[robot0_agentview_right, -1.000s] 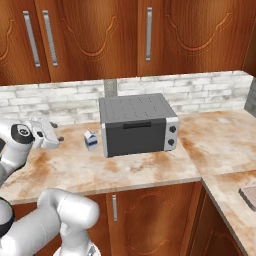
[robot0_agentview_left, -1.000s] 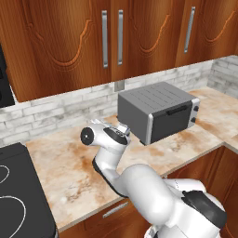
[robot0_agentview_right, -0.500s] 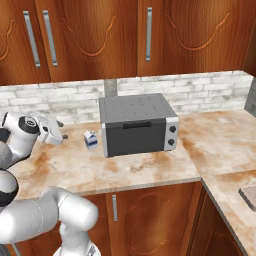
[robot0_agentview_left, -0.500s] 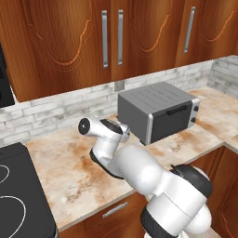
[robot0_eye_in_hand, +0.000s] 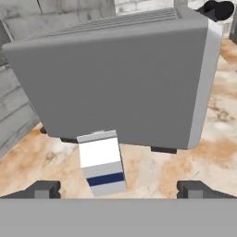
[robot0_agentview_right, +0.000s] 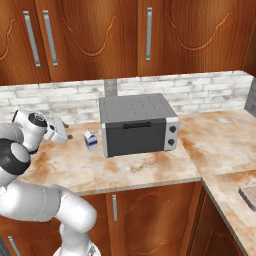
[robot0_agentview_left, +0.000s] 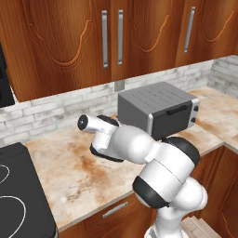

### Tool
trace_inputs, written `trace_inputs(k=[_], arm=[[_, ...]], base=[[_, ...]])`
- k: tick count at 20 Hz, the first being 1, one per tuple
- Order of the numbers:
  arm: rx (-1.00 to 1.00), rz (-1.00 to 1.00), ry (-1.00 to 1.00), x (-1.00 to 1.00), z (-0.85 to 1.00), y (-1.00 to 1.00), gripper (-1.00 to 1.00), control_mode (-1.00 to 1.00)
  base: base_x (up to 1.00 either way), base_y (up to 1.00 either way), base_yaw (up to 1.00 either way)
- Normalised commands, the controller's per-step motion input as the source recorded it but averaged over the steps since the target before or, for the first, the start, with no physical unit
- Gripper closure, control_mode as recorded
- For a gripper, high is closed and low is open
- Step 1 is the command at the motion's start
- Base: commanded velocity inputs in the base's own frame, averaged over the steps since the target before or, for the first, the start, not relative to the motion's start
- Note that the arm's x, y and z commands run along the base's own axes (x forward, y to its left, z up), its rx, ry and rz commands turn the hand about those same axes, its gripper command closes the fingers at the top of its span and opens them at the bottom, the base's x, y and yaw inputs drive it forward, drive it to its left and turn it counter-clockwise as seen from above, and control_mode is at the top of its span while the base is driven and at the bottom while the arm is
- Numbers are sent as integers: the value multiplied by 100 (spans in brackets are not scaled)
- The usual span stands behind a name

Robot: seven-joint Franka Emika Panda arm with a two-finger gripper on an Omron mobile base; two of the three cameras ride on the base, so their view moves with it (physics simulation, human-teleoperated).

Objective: Move the drinks to the dining counter.

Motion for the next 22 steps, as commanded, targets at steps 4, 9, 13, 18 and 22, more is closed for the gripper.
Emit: trace_inputs(k=[4, 9, 13, 18, 22], arm=[[0, 0, -3, 23, -26, 0, -100, -100], [0, 0, -6, 18, -13, 0, -100, -100], [0, 0, -1, 18, -10, 0, -100, -100], [1, 0, 5, 2, -5, -6, -100, -100], [1, 0, 4, 0, -3, -13, -100, -100]], base=[[0, 0, 0], [0, 0, 0], [0, 0, 0], [0, 0, 0], [0, 0, 0]])
